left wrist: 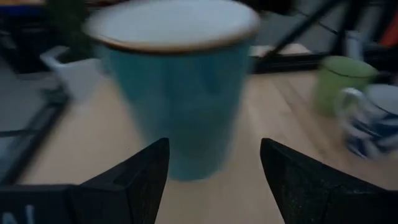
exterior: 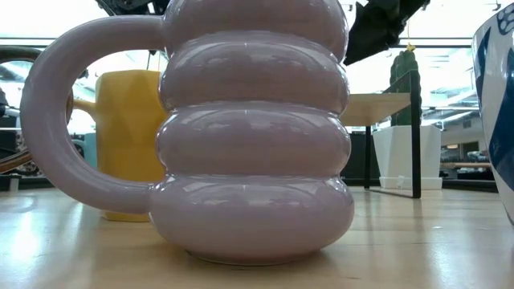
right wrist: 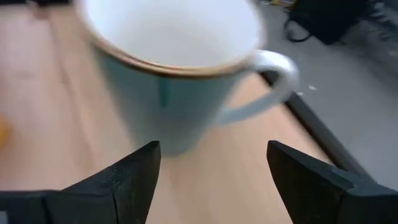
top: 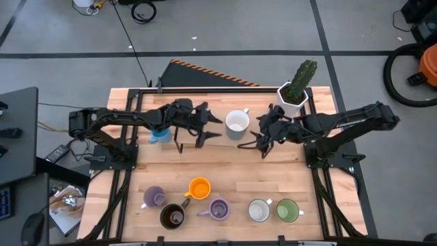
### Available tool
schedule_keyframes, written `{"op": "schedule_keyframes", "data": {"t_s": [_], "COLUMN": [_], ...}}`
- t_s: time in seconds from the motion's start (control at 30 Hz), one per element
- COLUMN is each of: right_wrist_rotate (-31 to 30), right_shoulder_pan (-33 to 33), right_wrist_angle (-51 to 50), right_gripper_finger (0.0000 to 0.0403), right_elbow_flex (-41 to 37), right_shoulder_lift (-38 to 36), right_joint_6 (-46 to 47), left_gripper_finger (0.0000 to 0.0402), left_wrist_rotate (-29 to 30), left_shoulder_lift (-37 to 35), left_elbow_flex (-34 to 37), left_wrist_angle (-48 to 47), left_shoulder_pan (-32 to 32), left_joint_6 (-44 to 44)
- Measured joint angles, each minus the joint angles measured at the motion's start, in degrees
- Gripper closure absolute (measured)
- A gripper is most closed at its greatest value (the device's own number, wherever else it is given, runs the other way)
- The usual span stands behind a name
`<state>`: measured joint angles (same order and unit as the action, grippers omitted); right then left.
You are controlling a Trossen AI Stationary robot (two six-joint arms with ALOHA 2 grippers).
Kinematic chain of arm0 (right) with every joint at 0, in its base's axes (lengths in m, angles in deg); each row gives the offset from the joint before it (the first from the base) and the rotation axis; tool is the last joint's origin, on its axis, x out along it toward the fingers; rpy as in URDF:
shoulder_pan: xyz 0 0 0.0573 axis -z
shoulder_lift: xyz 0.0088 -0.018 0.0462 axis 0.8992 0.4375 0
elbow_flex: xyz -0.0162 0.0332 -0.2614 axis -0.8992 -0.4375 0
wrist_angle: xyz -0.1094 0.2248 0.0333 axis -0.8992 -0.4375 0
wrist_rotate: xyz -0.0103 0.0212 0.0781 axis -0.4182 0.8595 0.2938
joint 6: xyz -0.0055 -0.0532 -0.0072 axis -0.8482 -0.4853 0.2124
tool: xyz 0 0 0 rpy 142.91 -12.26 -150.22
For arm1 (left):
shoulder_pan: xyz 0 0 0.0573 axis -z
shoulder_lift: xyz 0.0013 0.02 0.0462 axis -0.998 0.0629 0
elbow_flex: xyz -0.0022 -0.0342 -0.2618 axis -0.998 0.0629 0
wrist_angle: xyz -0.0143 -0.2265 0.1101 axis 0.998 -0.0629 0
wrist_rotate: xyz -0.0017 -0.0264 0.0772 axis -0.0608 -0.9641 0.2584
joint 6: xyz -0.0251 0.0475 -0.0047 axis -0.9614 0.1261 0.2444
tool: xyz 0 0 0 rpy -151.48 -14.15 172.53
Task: Place coffee mugs
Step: Put the blue mug on the shelf
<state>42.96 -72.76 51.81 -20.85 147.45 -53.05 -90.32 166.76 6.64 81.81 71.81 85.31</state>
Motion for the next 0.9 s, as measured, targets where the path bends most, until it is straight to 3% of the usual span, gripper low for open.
{"op": "schedule_keyframes", "data": {"t_s": [0.4, 0.9], "right_wrist_rotate": [1.0, 4.2], "right_shoulder_pan": [-1.1, 1.6], "right_wrist_angle": [7.2, -2.4], "right_gripper_finger": [0.0103, 0.0110], "right_elbow_flex": [0.0, 0.0], "right_shoulder_lift": [3.7, -0.5], "right_joint_6": [-1.2, -0.5], "left_gripper_finger": [0.0143, 0.0143], "left_wrist_rotate": [-3.0, -2.7], "left_shoulder_lift": [3.3, 12.2], "left_elbow_flex": [-0.1, -9.0], "left_wrist_angle": [4.3, 3.5], "left_shoulder_pan": [-1.3, -0.2], "left_joint_6": [-1.5, -1.5]}}
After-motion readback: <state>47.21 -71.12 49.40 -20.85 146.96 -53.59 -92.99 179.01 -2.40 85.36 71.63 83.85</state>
